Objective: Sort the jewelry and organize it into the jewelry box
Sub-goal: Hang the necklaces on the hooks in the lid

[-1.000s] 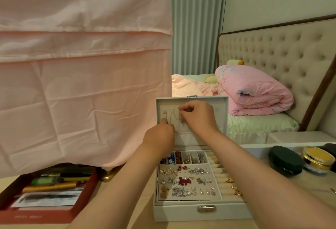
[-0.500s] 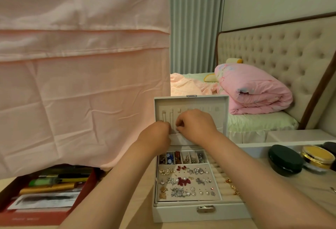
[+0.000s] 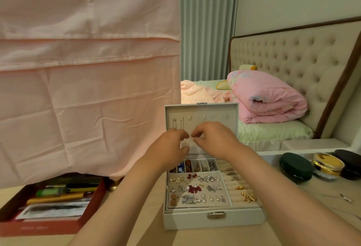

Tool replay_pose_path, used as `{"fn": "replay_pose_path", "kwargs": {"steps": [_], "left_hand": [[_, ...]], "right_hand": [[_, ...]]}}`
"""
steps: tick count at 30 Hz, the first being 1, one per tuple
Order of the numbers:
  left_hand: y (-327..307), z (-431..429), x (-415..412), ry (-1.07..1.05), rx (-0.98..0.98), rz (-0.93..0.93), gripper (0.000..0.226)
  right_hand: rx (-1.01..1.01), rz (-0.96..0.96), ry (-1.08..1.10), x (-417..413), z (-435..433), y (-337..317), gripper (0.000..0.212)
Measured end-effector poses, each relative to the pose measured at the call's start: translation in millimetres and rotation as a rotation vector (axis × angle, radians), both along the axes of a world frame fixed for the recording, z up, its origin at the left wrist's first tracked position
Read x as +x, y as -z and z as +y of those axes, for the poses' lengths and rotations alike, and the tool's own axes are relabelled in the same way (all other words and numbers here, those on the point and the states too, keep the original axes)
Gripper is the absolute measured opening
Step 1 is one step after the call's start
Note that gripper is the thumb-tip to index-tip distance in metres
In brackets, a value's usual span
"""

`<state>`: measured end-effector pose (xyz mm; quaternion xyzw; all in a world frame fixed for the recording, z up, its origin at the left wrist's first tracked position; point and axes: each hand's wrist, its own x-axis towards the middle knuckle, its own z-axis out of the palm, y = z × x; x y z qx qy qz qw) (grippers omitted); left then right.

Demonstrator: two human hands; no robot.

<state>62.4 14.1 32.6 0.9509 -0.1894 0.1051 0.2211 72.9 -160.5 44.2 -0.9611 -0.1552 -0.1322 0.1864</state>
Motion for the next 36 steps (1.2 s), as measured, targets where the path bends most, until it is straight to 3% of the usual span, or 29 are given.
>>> {"fn": "replay_pose_path", "kwargs": {"steps": [6,11,16,23,29,36], "left_hand": [[-5,-30,-49,0.092,-0.14,0.018,0.023],[1,-83,-88,0.233,-0.125,0.06,0.012],[25,-137,-126,0.378,-0.076,0.098,0.012],[76,-186,-162,0.395,-0.027,0.234,0.019],[99,-205,-168,0.368,0.021,0.124,0.03],[108,-208,-168,0.351,0.034,0.039,0.022]], "right_hand": [[0.117,0.144,0.015,-66,-50,-11,0.011],[0.102,0.261,0.042,-122,-102,-10,0.007],[-0.035,0.411,0.161,-167,-152,6,0.008],[-0.15,0.546,0.351,-202,-185,47,0.015],[-0.238,0.546,0.399,-206,-194,63,0.007],[-0.255,0.584,0.31,-208,-180,75,0.012]]}}
